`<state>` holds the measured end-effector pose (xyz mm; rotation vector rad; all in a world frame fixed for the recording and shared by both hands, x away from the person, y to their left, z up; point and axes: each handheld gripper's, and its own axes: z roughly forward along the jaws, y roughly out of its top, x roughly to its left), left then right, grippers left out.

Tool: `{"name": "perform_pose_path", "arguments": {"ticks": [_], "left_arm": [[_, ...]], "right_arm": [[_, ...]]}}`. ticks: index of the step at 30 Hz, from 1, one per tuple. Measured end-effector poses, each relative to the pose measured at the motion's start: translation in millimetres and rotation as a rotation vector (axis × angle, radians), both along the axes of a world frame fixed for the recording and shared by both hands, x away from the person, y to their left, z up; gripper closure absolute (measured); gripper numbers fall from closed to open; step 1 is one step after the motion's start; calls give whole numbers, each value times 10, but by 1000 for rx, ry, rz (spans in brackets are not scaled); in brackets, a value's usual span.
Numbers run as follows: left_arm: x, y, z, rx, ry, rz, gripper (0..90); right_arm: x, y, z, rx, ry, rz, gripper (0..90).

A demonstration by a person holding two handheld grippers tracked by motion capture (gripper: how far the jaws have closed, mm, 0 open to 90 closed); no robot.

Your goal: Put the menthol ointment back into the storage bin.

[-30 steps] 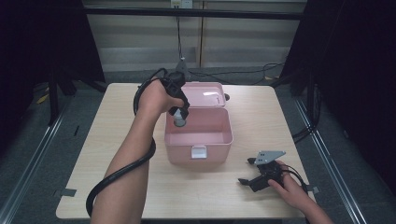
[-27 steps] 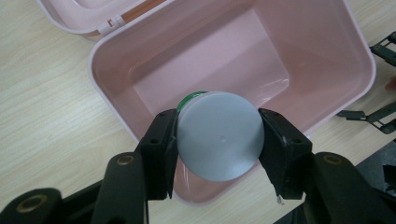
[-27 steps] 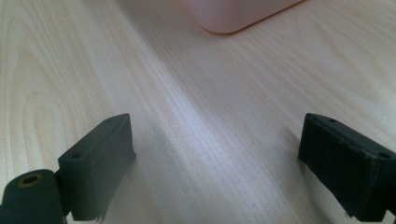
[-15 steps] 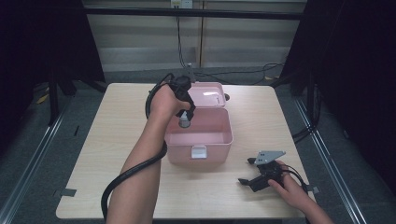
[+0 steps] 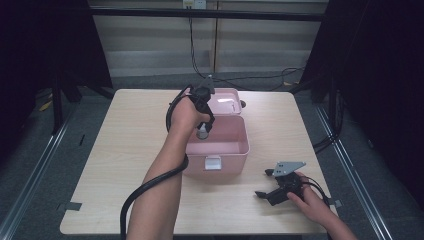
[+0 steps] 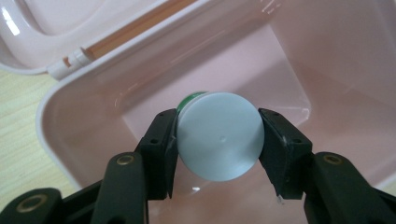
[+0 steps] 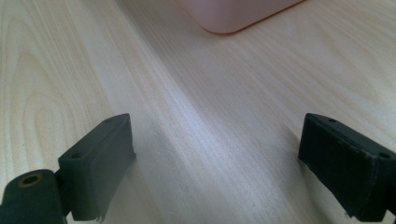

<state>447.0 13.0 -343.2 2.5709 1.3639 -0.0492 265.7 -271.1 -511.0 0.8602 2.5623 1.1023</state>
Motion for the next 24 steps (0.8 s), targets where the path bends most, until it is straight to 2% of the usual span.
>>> {"name": "perform_pose_path", "arguments": {"ticks": [9,10,13,24], "left_arm": [[41,-29,-101,5,-16,10,499],[50,-32,-124,4,-26,10,499],[57,-37,-177,-2,-26,31,498],[97,-81,-409,4,-3,31,498]], "right_arm": [[0,0,0,0,0,0,96],[0,0,0,-1,-1,0,96],[1,-1,0,-1,-1,1,96],[0,0,0,2,1,1,95]]}}
